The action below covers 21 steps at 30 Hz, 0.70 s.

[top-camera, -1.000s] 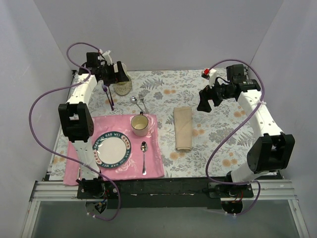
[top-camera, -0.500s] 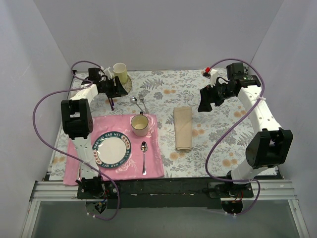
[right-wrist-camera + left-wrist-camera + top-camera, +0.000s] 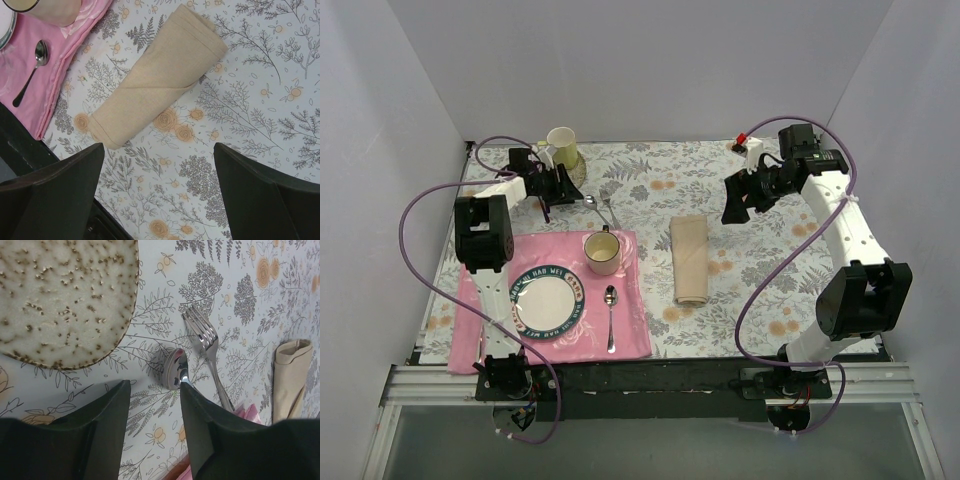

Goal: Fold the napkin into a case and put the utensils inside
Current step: Pick up the spoon from the center of the board.

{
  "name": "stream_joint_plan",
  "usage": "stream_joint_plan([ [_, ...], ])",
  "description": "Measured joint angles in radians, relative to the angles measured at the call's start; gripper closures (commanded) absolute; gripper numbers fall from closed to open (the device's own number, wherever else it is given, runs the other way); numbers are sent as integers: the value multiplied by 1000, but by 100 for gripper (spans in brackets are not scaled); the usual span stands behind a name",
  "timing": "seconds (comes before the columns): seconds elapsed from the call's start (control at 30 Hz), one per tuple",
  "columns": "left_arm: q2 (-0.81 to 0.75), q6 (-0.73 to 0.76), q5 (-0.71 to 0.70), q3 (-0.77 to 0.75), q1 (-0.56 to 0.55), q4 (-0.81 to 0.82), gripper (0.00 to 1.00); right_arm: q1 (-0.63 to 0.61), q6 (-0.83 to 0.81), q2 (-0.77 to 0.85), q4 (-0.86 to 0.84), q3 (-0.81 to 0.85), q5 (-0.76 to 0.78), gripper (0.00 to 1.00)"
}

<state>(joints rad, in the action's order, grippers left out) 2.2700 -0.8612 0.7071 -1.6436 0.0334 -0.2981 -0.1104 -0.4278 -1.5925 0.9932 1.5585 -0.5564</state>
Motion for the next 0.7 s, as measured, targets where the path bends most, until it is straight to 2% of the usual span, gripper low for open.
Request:
stream_joint_plan([
  [0.47, 41, -45, 43, -3, -45, 67, 77, 0, 11, -6, 3, 31, 8, 1],
  [0.53, 51, -54, 51, -9, -49, 75, 82, 0, 11, -7, 3, 31, 8, 1],
  [0.6, 55, -60, 53, -9, -50, 81, 97, 0, 11, -8, 3, 31, 9, 1],
  [0.7, 60, -63, 47, -9, -50, 82, 100, 0, 11, -13, 4, 38, 10, 1],
])
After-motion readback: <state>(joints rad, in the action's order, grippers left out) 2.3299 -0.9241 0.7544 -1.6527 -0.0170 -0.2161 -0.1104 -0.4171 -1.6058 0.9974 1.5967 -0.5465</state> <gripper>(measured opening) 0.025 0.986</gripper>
